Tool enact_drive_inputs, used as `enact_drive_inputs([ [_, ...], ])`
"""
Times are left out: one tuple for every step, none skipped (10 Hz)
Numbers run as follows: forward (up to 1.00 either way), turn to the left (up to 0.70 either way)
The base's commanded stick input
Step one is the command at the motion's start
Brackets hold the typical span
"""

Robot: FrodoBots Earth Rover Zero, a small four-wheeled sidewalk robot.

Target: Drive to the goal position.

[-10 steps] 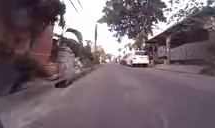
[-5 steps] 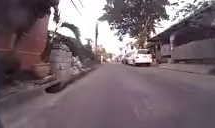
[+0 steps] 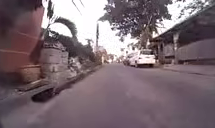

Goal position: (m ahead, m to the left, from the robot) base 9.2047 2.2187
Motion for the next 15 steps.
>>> enact_drive_inputs([
  [1.0, 0.0],
  [1.0, -0.4],
  [1.0, -0.4],
  [1.0, -0.23],
  [1.0, 0.0],
  [1.0, 0.0],
  [1.0, 0.0],
  [1.0, 0.0],
  [1.0, 0.0],
  [1.0, 0.0],
  [1.0, 0.0],
  [1.0, 0.0],
  [1.0, 0.0],
  [1.0, 0.0],
  [1.0, 0.0],
])
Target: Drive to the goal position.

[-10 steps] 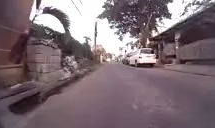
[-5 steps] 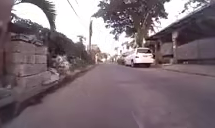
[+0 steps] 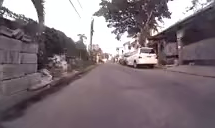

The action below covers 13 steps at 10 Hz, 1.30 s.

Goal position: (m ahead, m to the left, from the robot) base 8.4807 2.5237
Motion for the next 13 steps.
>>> enact_drive_inputs([
  [1.0, 0.0],
  [1.0, 0.0],
  [1.0, 0.0],
  [1.0, 0.0],
  [1.0, 0.0],
  [1.0, 0.0],
  [1.0, 0.0],
  [1.0, 0.0],
  [1.0, 0.0],
  [1.0, 0.0],
  [1.0, 0.0],
  [1.0, 0.0],
  [1.0, 0.0],
])
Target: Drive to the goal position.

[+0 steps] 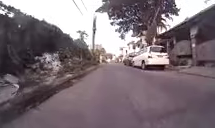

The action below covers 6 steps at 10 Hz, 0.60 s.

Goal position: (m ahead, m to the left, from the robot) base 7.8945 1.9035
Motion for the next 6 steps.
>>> enact_drive_inputs([
  [1.0, 0.0],
  [1.0, 0.0],
  [1.0, 0.0],
  [1.0, 0.0],
  [1.0, 0.0],
  [1.0, 0.0],
])
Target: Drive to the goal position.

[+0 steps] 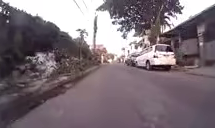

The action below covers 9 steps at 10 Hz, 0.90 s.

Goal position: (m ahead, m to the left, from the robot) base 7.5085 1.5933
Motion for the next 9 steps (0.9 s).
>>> enact_drive_inputs([
  [1.0, 0.0],
  [1.0, 0.0],
  [1.0, 0.0],
  [1.0, 0.0],
  [1.0, 0.0],
  [1.0, 0.0],
  [1.0, 0.0],
  [1.0, -0.07],
  [1.0, -0.23],
])
